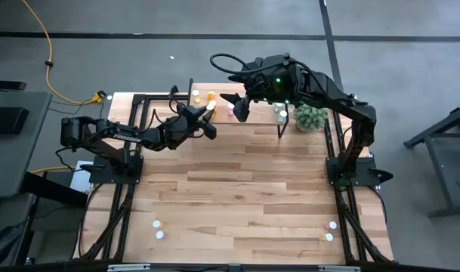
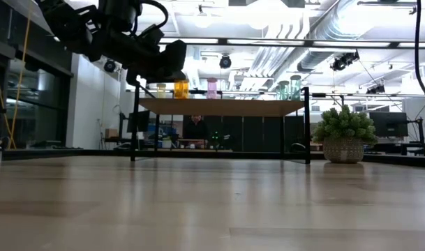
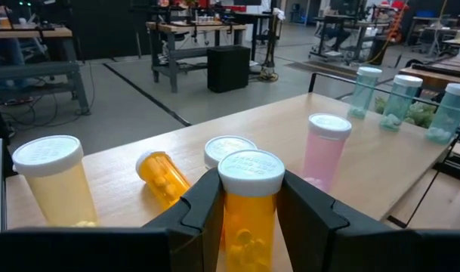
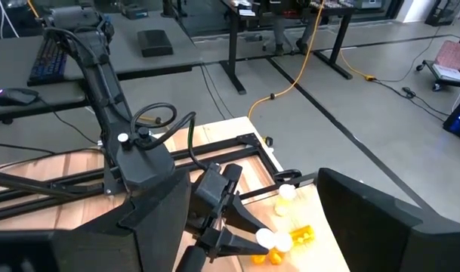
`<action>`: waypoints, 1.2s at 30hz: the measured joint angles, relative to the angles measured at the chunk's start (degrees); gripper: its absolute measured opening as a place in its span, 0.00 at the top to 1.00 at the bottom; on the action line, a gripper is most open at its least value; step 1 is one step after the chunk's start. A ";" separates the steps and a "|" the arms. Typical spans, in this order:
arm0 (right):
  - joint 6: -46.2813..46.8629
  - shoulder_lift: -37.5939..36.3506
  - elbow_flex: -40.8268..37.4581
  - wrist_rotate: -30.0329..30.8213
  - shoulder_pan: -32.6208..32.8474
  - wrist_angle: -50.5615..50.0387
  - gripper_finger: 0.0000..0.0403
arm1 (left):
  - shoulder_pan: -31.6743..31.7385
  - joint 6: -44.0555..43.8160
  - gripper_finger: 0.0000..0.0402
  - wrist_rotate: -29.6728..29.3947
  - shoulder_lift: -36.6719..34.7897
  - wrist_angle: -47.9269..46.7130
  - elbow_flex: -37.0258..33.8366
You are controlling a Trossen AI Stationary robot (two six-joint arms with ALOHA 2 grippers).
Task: Pick and place medicine bottles onto shelf by color
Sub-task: Put the orange pill bottle aligned with the other orange pill bottle on the shelf, then adjust the orange pill bottle on the shelf
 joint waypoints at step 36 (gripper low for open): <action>0.00 0.00 0.00 0.00 0.00 0.54 0.30 | -0.08 2.46 0.48 -0.01 -0.21 -0.15 -0.04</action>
